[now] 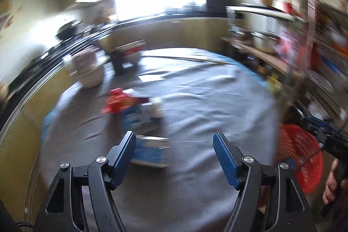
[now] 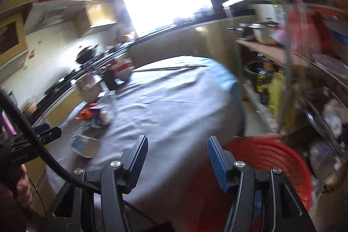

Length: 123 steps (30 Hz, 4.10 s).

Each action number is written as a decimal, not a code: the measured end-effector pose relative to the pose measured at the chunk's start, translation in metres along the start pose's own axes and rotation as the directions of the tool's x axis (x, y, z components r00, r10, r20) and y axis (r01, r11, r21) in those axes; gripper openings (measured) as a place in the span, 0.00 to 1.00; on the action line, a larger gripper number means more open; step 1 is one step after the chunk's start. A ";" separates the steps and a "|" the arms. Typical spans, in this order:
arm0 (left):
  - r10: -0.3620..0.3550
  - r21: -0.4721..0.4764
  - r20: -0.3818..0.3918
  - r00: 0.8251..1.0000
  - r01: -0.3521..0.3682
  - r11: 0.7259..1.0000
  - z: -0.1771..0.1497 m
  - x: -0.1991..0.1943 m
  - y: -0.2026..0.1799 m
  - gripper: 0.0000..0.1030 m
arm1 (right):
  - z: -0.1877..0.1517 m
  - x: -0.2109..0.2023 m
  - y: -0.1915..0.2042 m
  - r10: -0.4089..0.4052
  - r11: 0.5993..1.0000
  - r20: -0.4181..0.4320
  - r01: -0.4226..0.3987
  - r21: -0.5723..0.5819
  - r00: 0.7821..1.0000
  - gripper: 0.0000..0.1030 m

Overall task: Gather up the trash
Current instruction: 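Open both tools to drop the bag and box into the red basket, then return to the table and grasp the flattened blue carton with the right tool, then grasp the blue Yunnan Baiyao box with the left tool while the right tool lifts the carton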

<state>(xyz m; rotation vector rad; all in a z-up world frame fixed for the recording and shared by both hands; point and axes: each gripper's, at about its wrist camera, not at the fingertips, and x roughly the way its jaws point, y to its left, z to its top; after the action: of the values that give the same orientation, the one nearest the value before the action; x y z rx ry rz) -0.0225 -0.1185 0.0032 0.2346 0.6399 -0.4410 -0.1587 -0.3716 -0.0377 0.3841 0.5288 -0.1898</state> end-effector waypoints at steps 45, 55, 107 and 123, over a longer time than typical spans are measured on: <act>0.299 -0.261 -0.084 0.951 -0.310 0.914 -0.004 0.063 0.184 0.72 | -0.035 0.212 0.235 0.304 0.711 -0.432 -0.504 -0.490 0.849 0.73; 0.247 -0.245 -0.101 0.964 -0.264 0.933 0.009 0.070 0.170 0.72 | -0.039 0.201 0.227 0.343 0.712 -0.458 -0.545 -0.442 0.820 0.73; 0.090 -0.291 -0.152 0.984 -0.131 0.948 0.020 0.107 0.105 0.56 | 0.004 0.138 0.155 0.166 0.953 -0.106 -0.187 -0.238 0.980 0.62; 0.040 -0.293 -0.099 0.994 -0.067 0.954 0.008 0.042 0.106 0.21 | 0.011 0.088 0.167 0.145 0.956 -0.049 -0.152 -0.252 0.988 0.62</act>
<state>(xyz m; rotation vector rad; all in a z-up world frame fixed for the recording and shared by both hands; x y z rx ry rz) 0.0611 -0.0414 -0.0089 -0.0138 0.7792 -0.2780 -0.0338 -0.2308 -0.0241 0.1745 0.5437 0.0302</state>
